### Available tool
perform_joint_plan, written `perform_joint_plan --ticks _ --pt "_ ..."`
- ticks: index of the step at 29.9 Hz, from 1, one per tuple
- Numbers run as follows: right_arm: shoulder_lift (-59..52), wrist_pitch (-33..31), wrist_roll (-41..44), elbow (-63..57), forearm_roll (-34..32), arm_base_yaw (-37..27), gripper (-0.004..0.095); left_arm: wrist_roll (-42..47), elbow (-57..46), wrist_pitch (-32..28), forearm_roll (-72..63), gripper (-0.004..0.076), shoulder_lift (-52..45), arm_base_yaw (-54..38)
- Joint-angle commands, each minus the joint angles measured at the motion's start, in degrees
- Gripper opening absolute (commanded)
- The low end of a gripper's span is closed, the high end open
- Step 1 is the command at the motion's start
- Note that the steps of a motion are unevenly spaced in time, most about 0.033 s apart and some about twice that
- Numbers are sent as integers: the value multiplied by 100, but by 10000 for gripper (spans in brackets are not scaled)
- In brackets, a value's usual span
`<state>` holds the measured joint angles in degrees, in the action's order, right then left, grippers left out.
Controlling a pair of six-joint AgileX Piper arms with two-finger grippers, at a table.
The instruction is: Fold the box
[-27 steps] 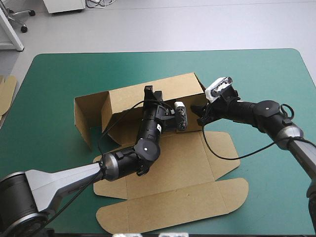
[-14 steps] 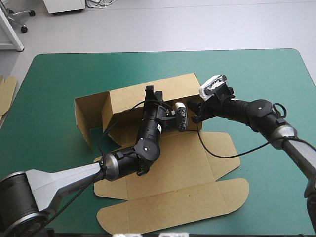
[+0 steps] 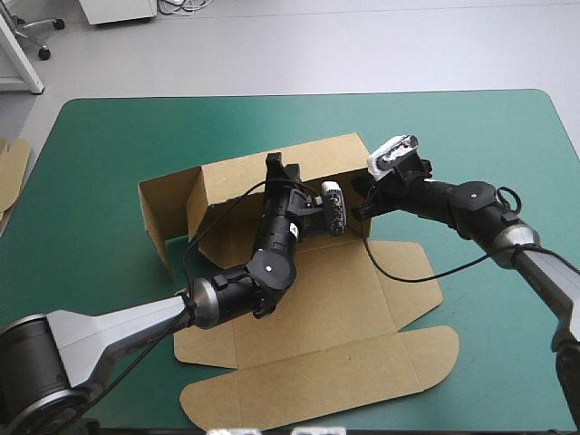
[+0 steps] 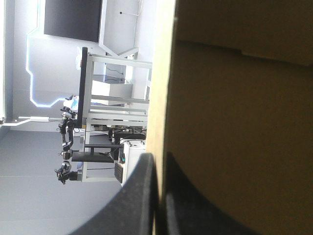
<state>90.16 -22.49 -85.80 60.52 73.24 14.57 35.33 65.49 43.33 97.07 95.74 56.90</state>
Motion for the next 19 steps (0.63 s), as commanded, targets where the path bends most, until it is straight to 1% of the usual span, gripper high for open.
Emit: perform_joint_plan --ticks 1,8,12,16,18,19 --pt "-160 -376 -84 157 133 29 165 100 221 -304 402 -14 -144 67" --pt "-160 -384 -84 157 144 29 -33 100 221 -199 368 -14 -133 67" --pt "-160 -373 18 157 144 29 -32 100 221 -108 286 -14 -133 67" --pt "-160 -373 44 157 144 29 -33 125 221 -187 321 -12 -133 67" --pt "-160 -373 60 157 144 29 -33 229 221 -233 305 13 -133 67" --pt "-160 -373 71 157 160 29 -33 327 221 -260 281 41 -133 67"
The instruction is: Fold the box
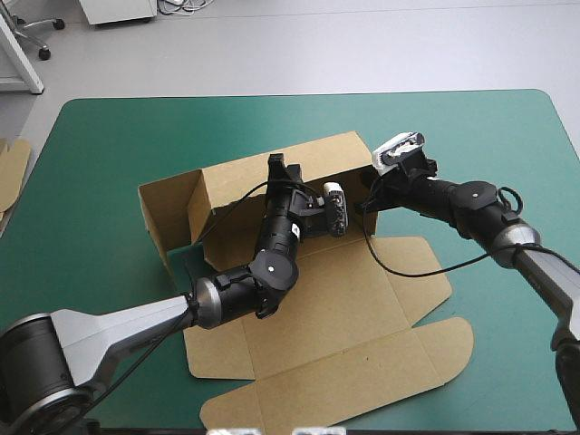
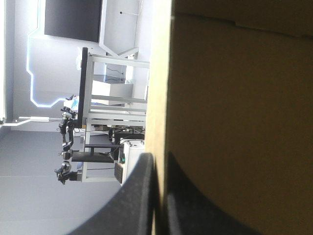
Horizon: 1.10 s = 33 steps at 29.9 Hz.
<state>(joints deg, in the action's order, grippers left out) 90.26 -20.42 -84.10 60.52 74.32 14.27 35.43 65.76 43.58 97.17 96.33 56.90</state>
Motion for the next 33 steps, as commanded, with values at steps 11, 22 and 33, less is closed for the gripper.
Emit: perform_joint_plan --ticks 11,22,33 --pt "-170 136 344 170 85 39 -33 420 194 -284 -48 279 -575 357" --pt "-170 43 1689 174 -796 -269 -33 414 123 -721 -931 278 -1478 357" --pt "-170 -125 3621 497 -2586 -269 -33 486 903 -466 78 268 -2066 -39"
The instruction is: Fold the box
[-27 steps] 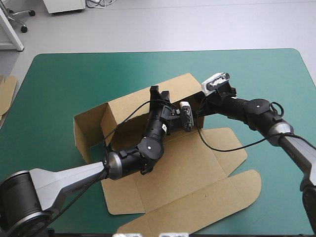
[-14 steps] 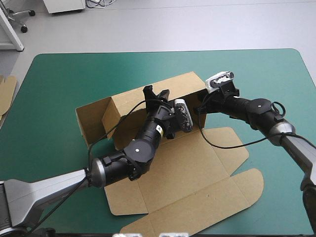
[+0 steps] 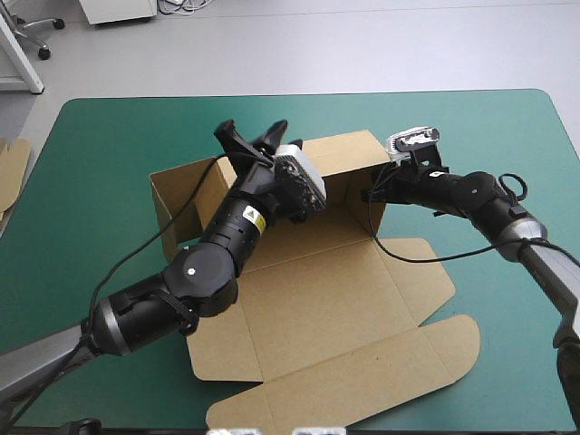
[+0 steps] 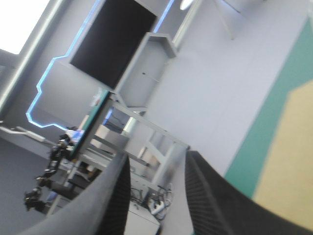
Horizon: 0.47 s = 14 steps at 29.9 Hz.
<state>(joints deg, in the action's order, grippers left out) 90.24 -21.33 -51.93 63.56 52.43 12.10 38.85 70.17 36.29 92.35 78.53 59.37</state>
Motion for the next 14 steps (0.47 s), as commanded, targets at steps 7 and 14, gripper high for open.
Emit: perform_joint_plan --ticks 7,14 --pt "-169 -211 1353 387 -1316 -52 -33 374 877 -110 510 268 -310 -2340" --pt "-169 -373 1771 445 -1566 -52 -33 581 890 -1085 -1024 267 -219 -4765"
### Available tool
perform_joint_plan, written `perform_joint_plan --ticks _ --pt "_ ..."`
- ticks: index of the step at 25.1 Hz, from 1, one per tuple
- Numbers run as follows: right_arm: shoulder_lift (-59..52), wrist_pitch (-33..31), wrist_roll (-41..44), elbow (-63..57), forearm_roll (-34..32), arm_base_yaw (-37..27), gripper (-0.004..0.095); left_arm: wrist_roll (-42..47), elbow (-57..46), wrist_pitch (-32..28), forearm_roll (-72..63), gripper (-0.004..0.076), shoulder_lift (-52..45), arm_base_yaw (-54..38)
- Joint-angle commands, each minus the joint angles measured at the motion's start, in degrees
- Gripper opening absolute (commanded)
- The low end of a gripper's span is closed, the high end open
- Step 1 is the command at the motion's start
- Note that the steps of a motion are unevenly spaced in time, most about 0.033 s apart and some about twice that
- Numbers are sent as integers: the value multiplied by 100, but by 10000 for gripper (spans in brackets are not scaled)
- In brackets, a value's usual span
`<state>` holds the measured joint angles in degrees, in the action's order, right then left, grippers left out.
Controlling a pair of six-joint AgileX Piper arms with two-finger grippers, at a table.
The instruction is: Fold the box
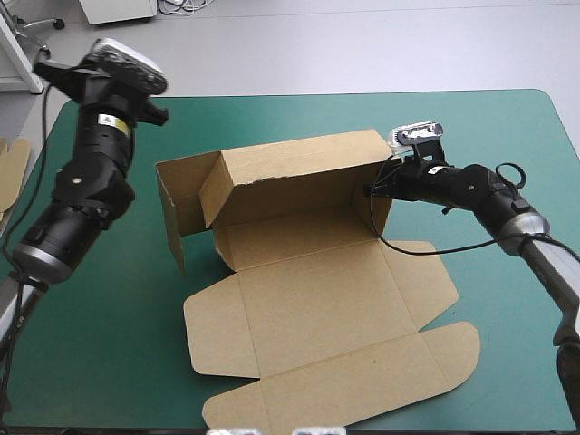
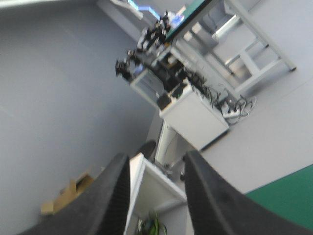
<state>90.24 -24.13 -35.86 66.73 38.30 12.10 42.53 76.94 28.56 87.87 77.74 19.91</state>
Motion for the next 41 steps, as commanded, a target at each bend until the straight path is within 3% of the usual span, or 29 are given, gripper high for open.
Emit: perform_joint_plan --ticks 1,5,9,13,16,19,24,29,34,41 --pt "-169 -148 164 127 -153 -52 -33 213 202 -408 -921 268 -100 -1177" --pt "-169 -315 171 127 -165 -52 -32 213 194 -376 -2033 267 87 -2308" --pt "-169 -488 575 195 -396 -52 -32 -19 194 92 -3298 267 368 -2998" --pt "-169 -885 1374 556 -1373 -52 -32 -940 194 534 -4705 267 626 -3192" --pt "-169 -1221 1747 957 -1933 -52 -32 -2282 194 799 -5949 262 768 -3192" --pt "-169 -1486 1964 1400 -2203 -52 -32 -3608 194 1485 -7069 211 997 -3192" --pt "-169 -2336 1964 2488 -2204 -56 -32 -4253 194 2634 -8127 160 1435 -3203" --pt "-142 -3858 2143 3713 -2640 -91 -32 -4253 194 2664 -8906 160 1315 -3203" --pt "-49 -4658 2492 3830 -3030 -91 -32 -4319 194 2814 -9211 160 1215 -3203" --pt "681 -4739 2893 3813 -2975 -91 -32 -4525 194 2924 -9402 160 1215 -3203"
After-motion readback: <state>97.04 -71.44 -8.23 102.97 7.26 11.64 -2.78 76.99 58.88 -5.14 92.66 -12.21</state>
